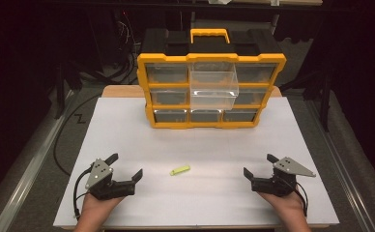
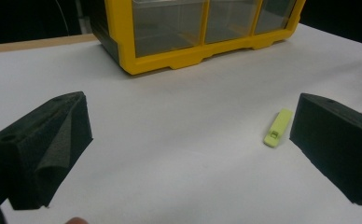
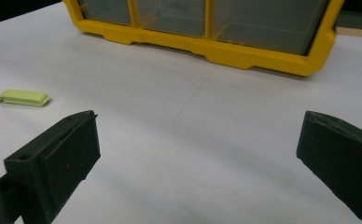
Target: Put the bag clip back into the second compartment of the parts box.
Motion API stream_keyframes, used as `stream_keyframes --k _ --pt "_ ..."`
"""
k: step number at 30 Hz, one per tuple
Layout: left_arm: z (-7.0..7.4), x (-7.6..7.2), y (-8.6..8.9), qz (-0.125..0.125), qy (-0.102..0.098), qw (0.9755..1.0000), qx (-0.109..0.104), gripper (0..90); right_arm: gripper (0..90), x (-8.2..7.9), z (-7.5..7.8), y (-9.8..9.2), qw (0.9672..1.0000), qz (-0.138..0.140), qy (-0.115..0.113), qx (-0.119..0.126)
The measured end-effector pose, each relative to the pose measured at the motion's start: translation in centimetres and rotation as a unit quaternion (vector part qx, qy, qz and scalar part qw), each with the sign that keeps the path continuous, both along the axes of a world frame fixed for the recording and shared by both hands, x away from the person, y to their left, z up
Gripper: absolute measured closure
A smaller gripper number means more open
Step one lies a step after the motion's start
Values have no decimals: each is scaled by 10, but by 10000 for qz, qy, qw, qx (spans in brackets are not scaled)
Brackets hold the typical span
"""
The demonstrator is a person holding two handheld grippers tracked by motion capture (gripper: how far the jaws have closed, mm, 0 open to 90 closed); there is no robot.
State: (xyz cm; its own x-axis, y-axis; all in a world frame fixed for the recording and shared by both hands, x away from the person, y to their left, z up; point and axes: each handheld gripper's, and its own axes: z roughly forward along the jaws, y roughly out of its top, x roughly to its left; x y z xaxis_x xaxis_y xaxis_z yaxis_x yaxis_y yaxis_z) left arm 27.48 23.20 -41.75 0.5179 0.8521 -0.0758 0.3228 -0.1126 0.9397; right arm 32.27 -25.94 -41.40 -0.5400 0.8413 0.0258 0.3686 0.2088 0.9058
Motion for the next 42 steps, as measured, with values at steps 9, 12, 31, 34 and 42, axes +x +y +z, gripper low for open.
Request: stream_keyframes --k 9,12,31,34,42 --pt "2 -2 1 68 8 10000 -16 4 2 8 5 33 9989 429 127 -107" --pt "2 -1 2 61 31 10000 9 5 39 14 5 44 9981 555 190 -188" --pt "2 0 1 -66 178 9998 104 10 738 44 -8 118 9907 1155 599 -408" --pt "2 0 1 -55 100 9999 47 10 833 46 -9 126 9889 1298 605 -392" --pt "1 2 1 -26 -34 10000 -84 5 900 54 -12 157 9824 1587 714 -680"
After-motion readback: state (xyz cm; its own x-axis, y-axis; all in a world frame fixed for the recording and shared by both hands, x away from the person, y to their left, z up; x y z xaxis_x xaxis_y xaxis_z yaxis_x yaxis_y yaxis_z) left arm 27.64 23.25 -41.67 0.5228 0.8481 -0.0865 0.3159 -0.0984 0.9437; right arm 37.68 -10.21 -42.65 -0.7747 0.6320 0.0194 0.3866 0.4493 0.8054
